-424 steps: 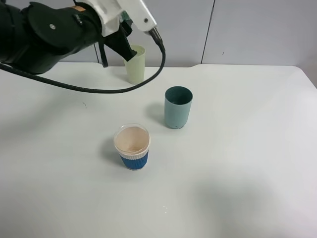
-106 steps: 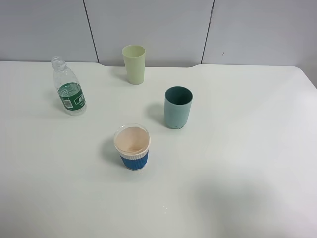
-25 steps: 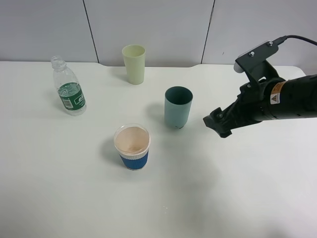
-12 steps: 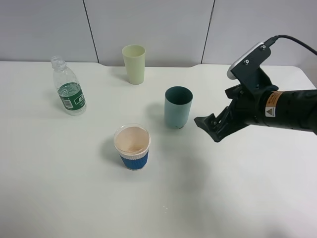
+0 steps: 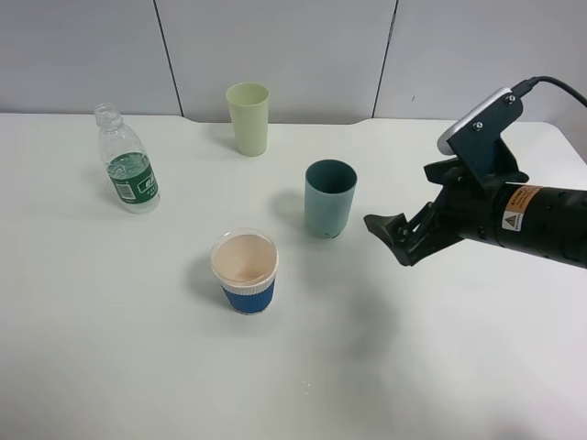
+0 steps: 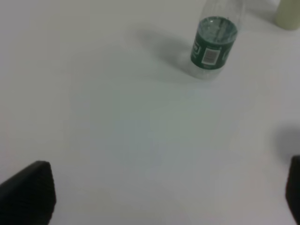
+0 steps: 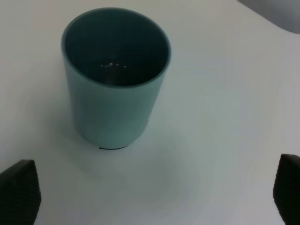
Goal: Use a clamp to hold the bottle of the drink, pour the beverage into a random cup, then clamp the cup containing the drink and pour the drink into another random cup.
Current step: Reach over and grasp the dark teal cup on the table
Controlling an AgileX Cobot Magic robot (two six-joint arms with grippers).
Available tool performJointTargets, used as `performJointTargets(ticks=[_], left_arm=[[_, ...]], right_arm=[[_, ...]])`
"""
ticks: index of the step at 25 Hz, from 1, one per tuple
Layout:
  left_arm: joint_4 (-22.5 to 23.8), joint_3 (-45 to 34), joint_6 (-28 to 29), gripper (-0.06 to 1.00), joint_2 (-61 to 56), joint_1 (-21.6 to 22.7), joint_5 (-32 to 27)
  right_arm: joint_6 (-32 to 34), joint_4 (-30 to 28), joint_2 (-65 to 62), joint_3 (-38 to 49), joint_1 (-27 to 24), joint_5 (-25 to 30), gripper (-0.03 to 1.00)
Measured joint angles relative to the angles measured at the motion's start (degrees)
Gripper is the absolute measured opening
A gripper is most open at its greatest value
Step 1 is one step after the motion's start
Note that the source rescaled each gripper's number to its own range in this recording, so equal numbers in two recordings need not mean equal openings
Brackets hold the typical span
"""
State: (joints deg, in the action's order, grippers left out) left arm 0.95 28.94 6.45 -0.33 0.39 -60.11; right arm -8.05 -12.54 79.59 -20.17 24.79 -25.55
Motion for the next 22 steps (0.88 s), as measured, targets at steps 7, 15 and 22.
performJointTargets(ticks=[7,15,22], left_arm=[[0.0,0.0,0.0,1.0,0.0,0.0,0.0],[0.1,0.0,0.0,1.0,0.0,0.0,0.0],[0.1,0.0,0.0,1.0,0.0,0.0,0.0]], right_arm=[[-1.2,0.0,6.3,-0.1,-0.1,-4.1,1.0],[-5.0,4.2,15.4,0.0,-0.1,-14.2,1.0],[-5.7,4.8,22.8,0.0,-0.1,-24.3,1.0]])
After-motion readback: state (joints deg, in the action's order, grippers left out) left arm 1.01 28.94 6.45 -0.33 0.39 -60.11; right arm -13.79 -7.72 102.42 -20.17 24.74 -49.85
